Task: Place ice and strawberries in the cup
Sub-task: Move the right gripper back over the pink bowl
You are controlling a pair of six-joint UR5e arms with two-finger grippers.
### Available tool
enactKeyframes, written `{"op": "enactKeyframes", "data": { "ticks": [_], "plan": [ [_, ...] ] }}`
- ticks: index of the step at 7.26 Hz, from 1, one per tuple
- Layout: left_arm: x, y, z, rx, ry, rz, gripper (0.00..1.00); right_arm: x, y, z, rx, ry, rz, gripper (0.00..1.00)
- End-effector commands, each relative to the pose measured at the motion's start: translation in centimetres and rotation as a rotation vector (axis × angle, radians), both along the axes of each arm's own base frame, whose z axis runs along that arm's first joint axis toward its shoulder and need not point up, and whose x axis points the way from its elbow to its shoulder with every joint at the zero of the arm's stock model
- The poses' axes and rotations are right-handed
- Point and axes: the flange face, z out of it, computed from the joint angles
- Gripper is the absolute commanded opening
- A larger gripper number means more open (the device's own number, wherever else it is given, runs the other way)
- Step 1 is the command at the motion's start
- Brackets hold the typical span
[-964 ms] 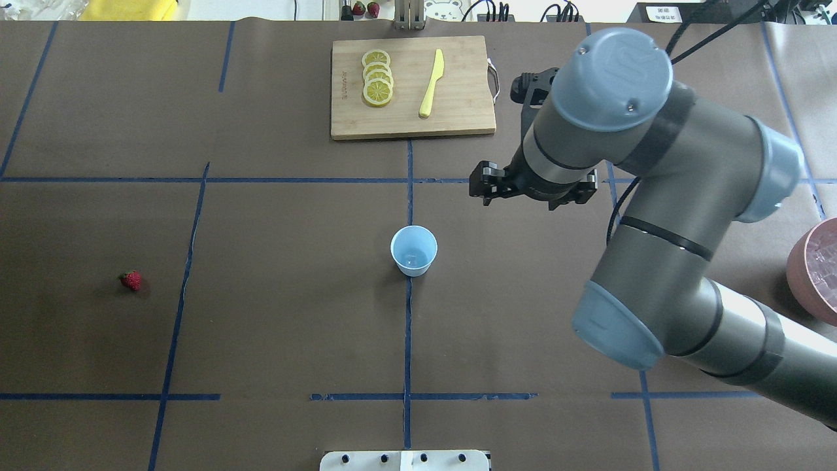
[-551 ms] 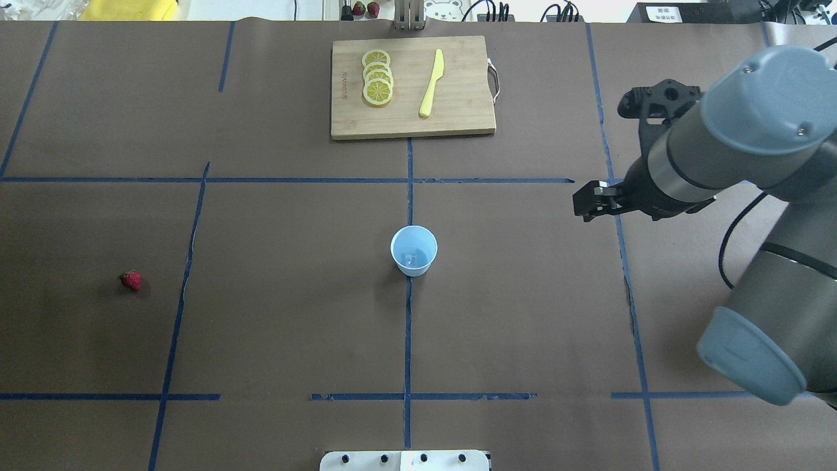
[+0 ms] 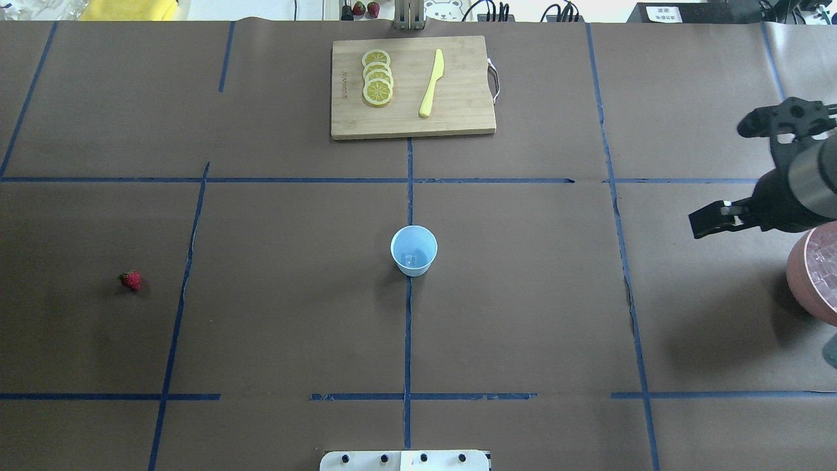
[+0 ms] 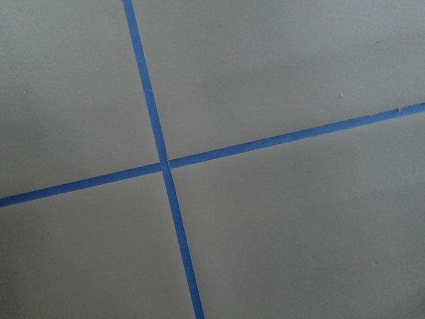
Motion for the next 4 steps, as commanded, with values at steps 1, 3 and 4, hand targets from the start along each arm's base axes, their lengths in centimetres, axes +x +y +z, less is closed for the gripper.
{"op": "enactKeyframes", "data": {
  "ticks": [1,3,4],
  "plan": [
    [0.0,0.0,-0.4,0.002,0.004,-0.004,1.0,6.3,0.5,7.4,0.027,0.063,-0.052,0.99],
    [0.0,0.2,-1.5,0.005,0.007,-0.023,1.0,8.4,-0.4,11.8,-0.001,0.089,-0.085,0.99],
    [0.0,0.2,-1.8,0.007,0.007,-0.026,1.0,9.1,0.9,13.8,-0.03,0.107,-0.098,0.99]
  ]
}}
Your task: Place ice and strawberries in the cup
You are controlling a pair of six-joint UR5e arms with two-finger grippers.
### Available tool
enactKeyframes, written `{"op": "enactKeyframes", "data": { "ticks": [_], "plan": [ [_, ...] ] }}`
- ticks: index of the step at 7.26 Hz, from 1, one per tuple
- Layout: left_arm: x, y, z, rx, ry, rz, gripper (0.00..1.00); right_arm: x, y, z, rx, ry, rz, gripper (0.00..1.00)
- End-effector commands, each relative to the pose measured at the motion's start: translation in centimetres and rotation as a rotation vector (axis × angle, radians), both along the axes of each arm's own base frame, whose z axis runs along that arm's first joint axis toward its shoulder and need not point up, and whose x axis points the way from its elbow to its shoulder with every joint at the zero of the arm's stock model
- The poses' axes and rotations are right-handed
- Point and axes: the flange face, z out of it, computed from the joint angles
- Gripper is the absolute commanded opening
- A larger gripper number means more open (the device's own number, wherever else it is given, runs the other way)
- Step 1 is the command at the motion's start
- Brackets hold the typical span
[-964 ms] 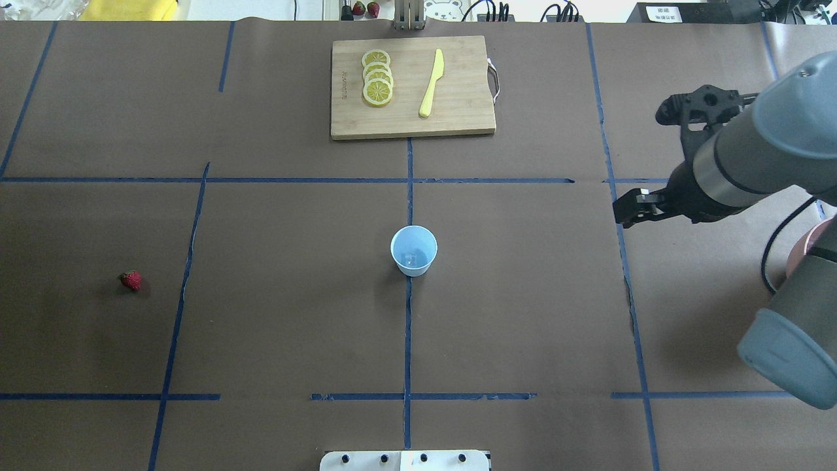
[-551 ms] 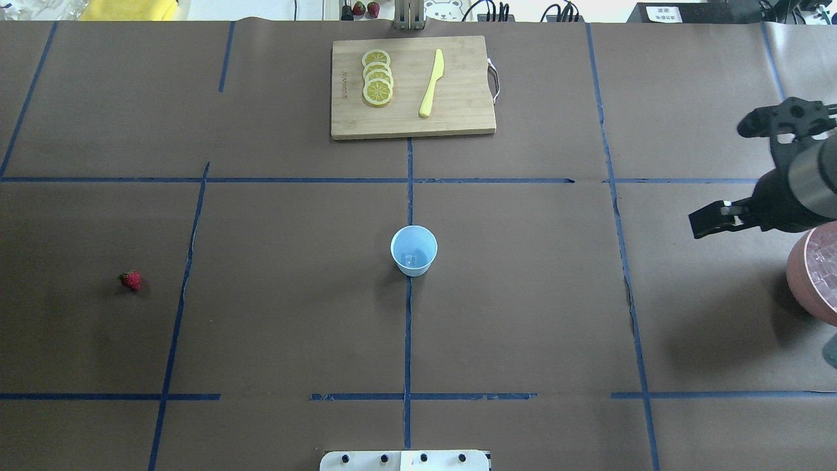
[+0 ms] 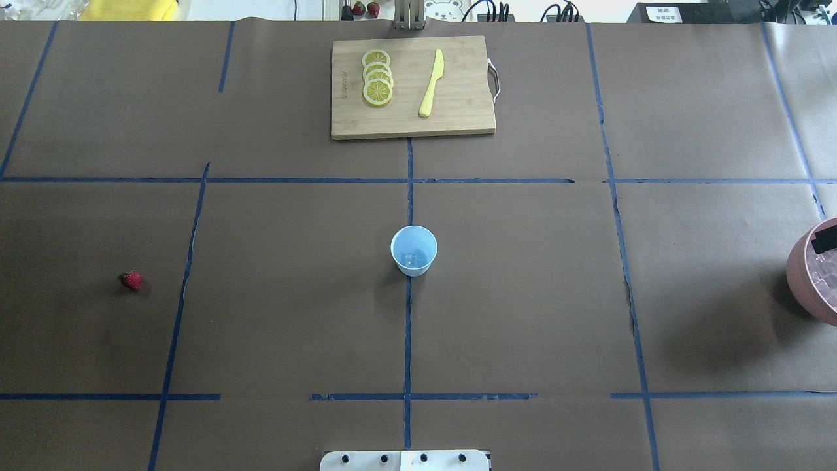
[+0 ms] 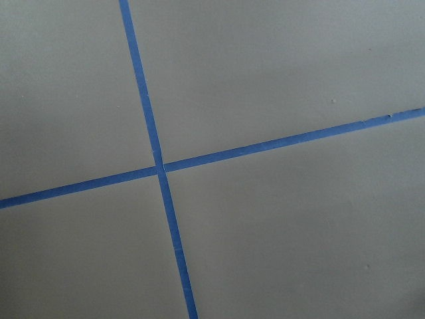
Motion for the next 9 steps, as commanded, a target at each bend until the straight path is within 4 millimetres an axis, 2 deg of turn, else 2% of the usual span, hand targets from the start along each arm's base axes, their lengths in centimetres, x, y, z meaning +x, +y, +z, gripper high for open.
{"op": "enactKeyframes", "data": {
  "ticks": [1,2,3,5,6,7,9],
  "plan": [
    [0.1,0.1,-0.5,-0.005,0.002,-0.013,1.0,1.5,1.8,5.0,-0.006,0.01,-0.019,0.99],
    [0.1,0.1,-0.6,-0.003,0.0,-0.013,1.0,1.3,1.6,7.6,0.022,-0.013,-0.016,0.99],
    [0.1,0.1,-0.6,-0.003,0.0,-0.013,1.0,1.1,1.6,8.8,0.001,-0.037,-0.024,0.98],
    [0.0,0.1,-0.6,-0.003,0.0,-0.015,1.0,1.0,1.7,9.0,-0.006,-0.041,-0.029,0.77],
    [0.0,0.1,-0.6,-0.003,0.0,-0.015,1.0,1.0,1.7,9.3,-0.011,-0.038,-0.033,0.72],
    [0.1,0.1,-0.5,-0.003,-0.001,-0.013,1.0,1.0,1.6,9.8,-0.014,-0.032,-0.041,0.68],
    [0.1,0.1,-0.6,-0.003,0.0,-0.013,1.0,0.8,1.3,10.8,-0.019,-0.026,-0.044,0.66]
  ]
}}
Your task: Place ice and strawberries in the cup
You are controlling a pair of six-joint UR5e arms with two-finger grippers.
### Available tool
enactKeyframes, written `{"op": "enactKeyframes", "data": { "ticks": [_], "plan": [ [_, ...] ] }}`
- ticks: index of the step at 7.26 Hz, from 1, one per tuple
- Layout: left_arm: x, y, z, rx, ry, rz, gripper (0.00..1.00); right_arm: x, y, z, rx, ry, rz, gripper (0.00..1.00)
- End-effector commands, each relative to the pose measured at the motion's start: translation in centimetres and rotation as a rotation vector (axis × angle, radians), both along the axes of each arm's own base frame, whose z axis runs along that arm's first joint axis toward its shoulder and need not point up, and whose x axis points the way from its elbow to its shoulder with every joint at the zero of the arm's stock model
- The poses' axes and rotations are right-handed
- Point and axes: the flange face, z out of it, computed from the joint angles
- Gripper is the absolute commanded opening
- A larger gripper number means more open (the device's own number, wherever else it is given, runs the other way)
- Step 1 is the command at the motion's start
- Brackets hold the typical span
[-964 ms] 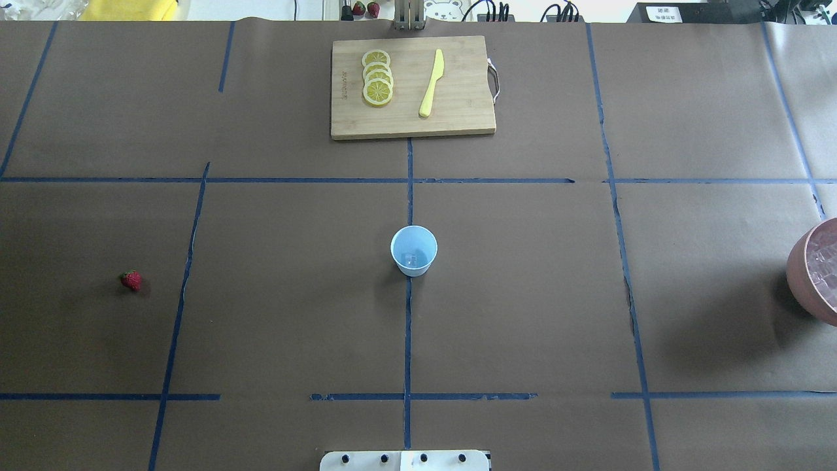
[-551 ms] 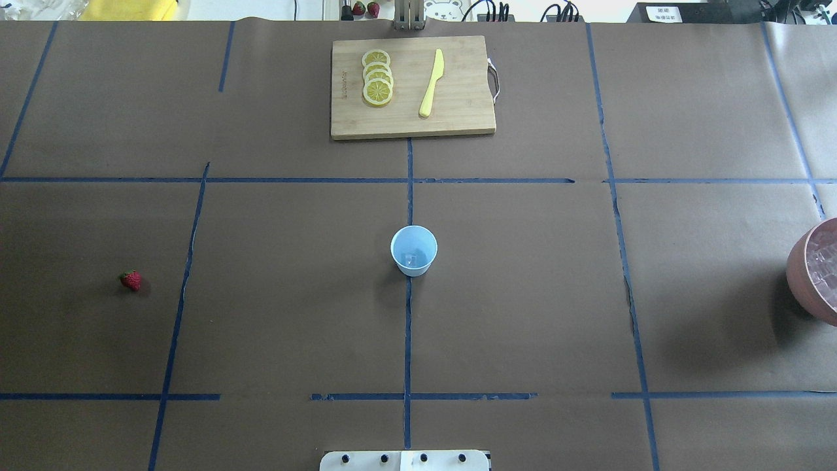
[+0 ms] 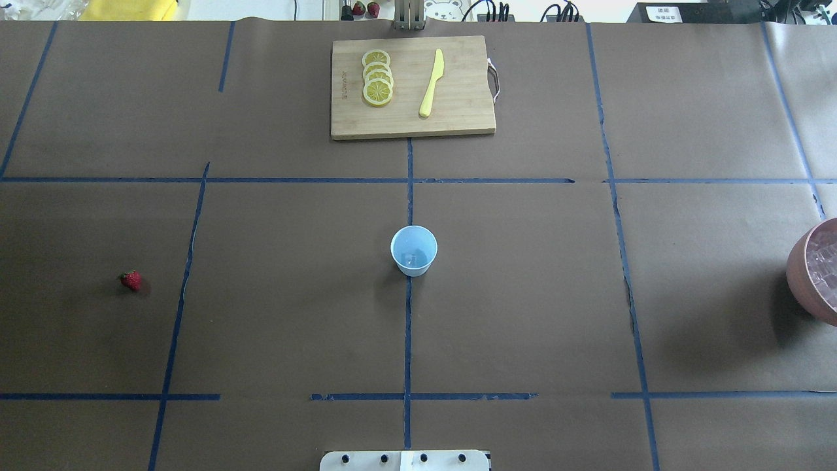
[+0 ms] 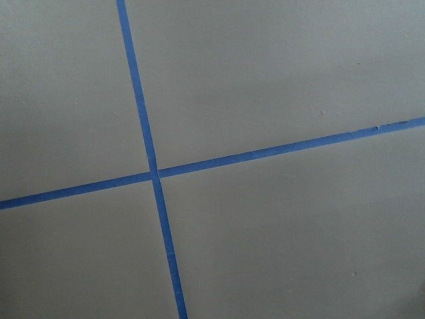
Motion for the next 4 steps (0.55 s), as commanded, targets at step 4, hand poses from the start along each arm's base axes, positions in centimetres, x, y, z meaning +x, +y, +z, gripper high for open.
{"op": "enactKeyframes", "data": {
  "ticks": [4],
  "plan": [
    [0.01,0.0,0.0,0.001,0.0,0.001,1.0,-0.66,-0.35,1.33,-0.007,0.018,-0.023,0.65]
  ]
}}
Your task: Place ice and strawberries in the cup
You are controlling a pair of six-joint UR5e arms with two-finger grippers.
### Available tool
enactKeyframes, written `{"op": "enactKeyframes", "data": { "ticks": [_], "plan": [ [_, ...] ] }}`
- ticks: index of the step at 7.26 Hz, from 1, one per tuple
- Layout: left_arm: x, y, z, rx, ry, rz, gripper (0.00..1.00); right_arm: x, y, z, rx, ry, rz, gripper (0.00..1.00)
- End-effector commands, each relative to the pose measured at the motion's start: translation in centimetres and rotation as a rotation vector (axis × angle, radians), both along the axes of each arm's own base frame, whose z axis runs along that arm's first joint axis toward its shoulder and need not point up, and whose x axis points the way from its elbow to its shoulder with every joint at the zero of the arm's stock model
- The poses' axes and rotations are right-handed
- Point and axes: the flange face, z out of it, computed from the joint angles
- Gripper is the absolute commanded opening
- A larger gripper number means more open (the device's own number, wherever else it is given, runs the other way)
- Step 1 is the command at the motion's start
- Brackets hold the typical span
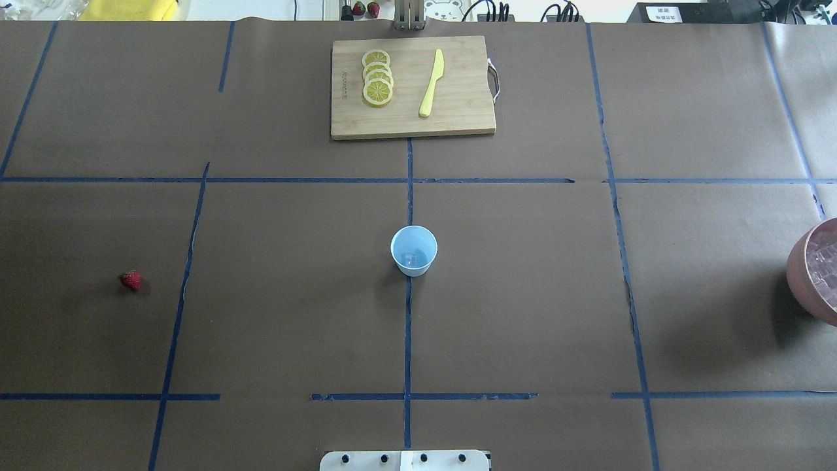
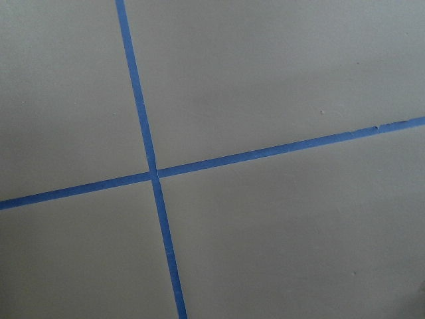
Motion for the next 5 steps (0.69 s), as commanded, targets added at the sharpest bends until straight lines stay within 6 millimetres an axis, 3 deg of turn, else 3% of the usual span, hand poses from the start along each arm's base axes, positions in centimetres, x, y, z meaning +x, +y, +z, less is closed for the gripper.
{"op": "enactKeyframes", "data": {
  "ticks": [1,5],
  "plan": [
    [0.0,0.0,0.0,0.0,-0.001,0.0,1.0,-0.4,0.1,0.5,-0.004,0.004,-0.017,0.65],
    [0.0,0.0,0.0,0.0,-0.002,0.0,1.0,-1.6,0.5,1.1,-0.007,0.01,-0.058,0.63]
  ]
}}
